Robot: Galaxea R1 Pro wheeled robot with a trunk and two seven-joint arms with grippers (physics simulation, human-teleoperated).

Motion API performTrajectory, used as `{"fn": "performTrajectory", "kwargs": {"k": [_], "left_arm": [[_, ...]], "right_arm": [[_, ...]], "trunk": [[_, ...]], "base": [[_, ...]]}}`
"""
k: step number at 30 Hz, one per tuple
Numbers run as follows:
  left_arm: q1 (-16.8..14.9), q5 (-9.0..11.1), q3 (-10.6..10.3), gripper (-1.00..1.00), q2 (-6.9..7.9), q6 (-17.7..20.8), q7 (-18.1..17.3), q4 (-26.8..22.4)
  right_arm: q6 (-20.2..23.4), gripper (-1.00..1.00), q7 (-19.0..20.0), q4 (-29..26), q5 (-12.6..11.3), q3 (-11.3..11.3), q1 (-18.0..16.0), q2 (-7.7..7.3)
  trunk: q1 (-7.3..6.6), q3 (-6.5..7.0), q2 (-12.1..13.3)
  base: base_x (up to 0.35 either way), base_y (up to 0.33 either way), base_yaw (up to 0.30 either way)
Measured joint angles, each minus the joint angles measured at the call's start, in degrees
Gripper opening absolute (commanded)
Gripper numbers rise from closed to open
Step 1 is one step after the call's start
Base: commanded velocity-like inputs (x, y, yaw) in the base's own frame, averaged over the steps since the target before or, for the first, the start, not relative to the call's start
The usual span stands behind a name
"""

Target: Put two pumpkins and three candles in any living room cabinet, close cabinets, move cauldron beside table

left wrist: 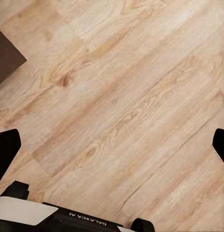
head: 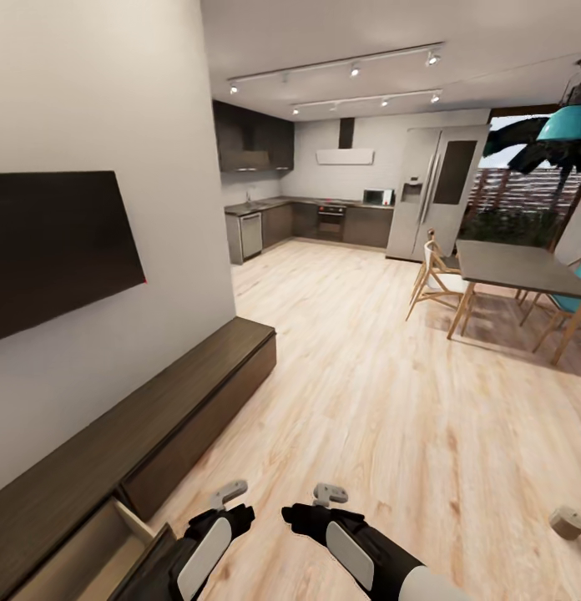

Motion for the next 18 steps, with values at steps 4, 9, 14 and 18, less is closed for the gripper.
{"fn": "performTrajectory", "kwargs": {"k": [4,9,14,18], "left_arm": [[0.0,0.0,-0.1,1.00,-0.05,0.0,0.0,0.0],[0.0,0.0,-0.1,1.00,0.00,0.0,0.0,0.1],[0.0,0.0,-0.1,1.00,0.02,0.0,0.0,0.3],[0.0,0.0,-0.1,1.00,0.02,0.0,0.0,0.3]], "right_arm": [[0.0,1.00,0.0,0.0,-0.1,0.0,0.0,0.00],[0.0,1.00,0.0,0.0,-0.2,0.0,0.0,0.01],[0.0,1.00,0.0,0.1,-0.2,0.0,-0.1,0.00],[0.0,1.00,-0.1,0.1,-0.2,0.0,0.0,0.00]], "trunk": [[0.00,0.27,0.0],[0.00,0.61,0.0],[0.00,0.97,0.0],[0.00,1.24,0.0]], "base": [[0.246,-0.238,-0.230],[0.254,-0.232,-0.229],[0.269,-0.220,-0.229],[0.279,-0.202,-0.222]]}}
